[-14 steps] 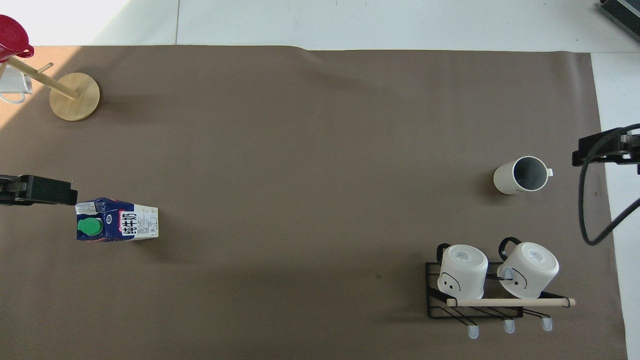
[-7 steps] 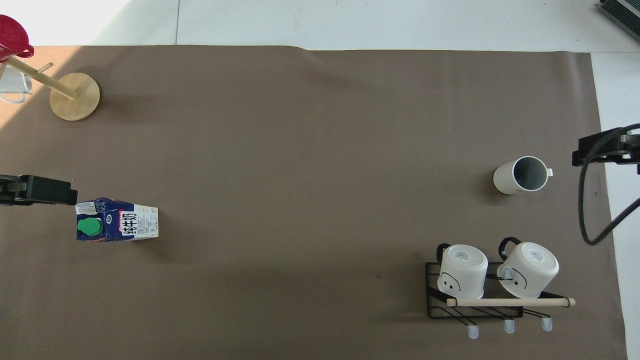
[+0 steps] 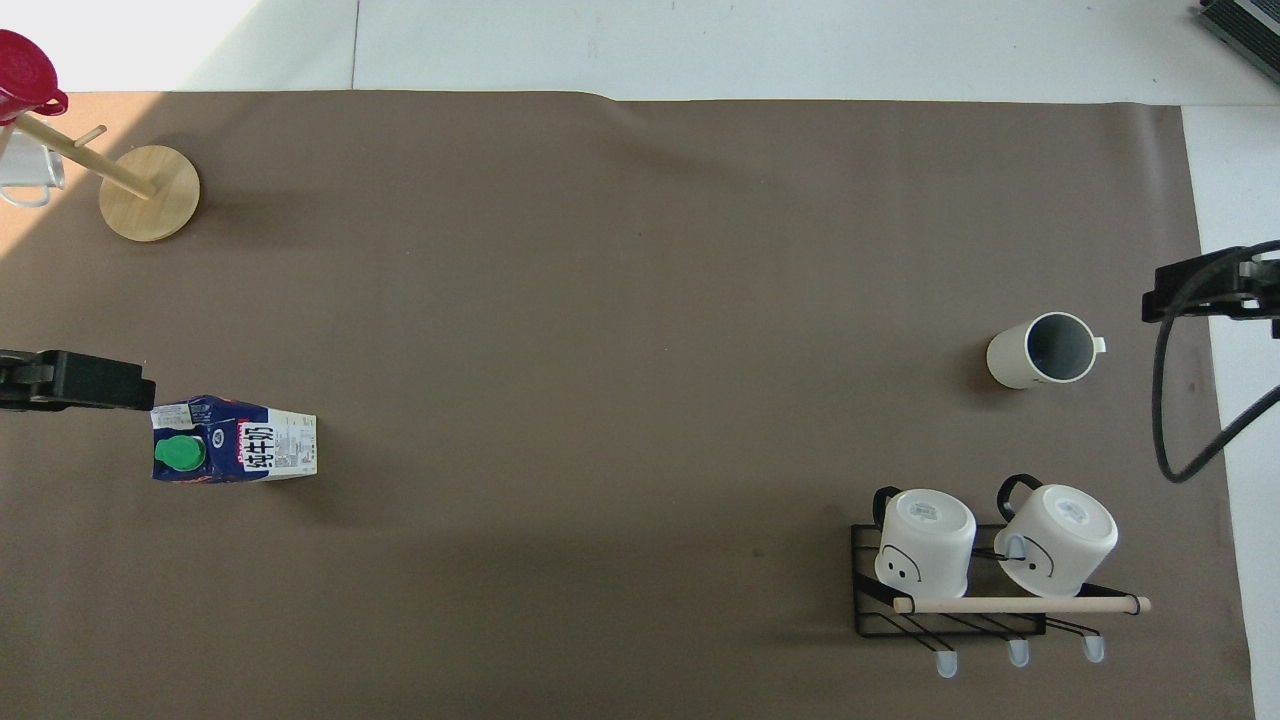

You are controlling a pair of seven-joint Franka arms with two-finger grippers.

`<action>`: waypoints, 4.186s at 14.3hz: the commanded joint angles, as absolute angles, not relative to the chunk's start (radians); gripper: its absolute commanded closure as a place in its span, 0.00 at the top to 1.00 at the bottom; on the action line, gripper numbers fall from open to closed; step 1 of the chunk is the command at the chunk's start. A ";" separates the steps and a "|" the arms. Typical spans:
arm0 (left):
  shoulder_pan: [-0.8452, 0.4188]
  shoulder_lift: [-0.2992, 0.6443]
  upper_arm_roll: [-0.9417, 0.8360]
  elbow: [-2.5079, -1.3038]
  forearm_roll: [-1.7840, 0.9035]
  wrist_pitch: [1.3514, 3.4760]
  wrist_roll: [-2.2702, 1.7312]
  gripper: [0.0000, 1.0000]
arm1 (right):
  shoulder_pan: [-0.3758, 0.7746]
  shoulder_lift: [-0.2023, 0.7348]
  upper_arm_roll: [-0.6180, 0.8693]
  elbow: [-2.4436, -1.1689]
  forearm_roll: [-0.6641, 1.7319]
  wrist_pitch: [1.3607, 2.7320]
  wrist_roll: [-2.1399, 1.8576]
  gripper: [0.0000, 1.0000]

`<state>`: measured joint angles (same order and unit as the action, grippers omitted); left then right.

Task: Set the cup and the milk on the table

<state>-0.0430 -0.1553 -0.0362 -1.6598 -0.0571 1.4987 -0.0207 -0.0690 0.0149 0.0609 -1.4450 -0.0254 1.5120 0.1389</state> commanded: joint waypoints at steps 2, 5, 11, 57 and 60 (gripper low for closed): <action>-0.034 -0.153 -0.037 -1.657 -0.055 1.497 -0.020 1.00 | -0.084 0.015 0.067 -1.566 -0.028 1.643 0.109 1.00; -0.028 -0.153 -0.032 -1.655 -0.054 1.500 -0.018 1.00 | -0.092 0.017 0.066 -1.672 -0.032 1.742 0.081 1.00; -0.038 -0.150 -0.034 -1.651 -0.057 1.514 -0.014 1.00 | -0.143 0.031 0.064 -1.886 -0.041 1.963 0.043 1.00; 0.017 -0.288 -0.029 -2.128 -0.044 1.881 0.083 1.00 | 0.040 0.181 0.074 -1.898 -0.091 2.171 0.242 0.00; 0.021 -0.285 -0.028 -2.143 -0.043 1.916 0.113 1.00 | 0.148 0.186 0.074 -1.862 -0.091 2.126 0.362 0.00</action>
<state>-0.0026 -0.2529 -0.0196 -2.0962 -0.0557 1.8670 0.0709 0.0967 0.1687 0.0685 -1.9101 -0.0744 2.1706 0.2792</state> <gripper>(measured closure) 0.000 0.960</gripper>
